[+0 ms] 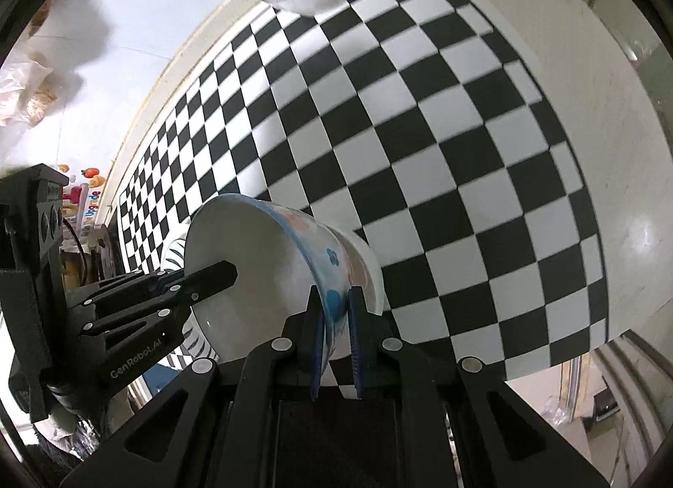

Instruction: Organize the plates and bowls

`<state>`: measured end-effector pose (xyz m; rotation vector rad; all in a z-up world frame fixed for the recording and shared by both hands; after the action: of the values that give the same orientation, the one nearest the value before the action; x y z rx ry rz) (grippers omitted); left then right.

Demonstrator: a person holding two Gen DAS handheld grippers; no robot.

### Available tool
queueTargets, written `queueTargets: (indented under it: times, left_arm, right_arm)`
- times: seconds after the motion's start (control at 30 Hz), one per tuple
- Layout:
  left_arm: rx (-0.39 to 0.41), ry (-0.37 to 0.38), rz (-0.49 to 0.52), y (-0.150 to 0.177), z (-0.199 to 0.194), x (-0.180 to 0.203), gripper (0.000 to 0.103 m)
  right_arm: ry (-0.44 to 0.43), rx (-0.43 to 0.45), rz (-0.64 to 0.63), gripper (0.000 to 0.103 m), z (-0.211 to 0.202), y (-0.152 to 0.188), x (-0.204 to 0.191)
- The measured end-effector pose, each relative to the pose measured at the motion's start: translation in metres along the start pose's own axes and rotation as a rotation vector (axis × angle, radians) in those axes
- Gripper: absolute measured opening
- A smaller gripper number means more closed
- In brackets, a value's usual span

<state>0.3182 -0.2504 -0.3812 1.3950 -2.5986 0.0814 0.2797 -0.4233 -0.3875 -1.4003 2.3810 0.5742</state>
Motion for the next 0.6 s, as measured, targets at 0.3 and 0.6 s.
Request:
queueTargets:
  times: [0.3,0.6]
  left_arm:
    - [-0.05,-0.022,-0.003,0.007,0.022,-0.004,0.008]
    - [-0.06,-0.028,-0.004,0.003,0.026,-0.005,0.008]
  right_arm:
    - [0.021,-0.03,0.011,0.012,0.016,0.005,0.007]
    - [0.041,-0.053,0.014,0.012,0.022,0.006,0.011]
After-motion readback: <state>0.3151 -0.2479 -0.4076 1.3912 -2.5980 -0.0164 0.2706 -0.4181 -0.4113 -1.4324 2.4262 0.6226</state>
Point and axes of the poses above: each gripper's, at about its wrist camera, not at the fingertips, and z roughly the way its jaws point, x to its right, y to its underside, the point moved 10 cm from there along z, roughly the way its jaws point, and after that the axes turned 5 degrees about z, right-handed, at the moved point
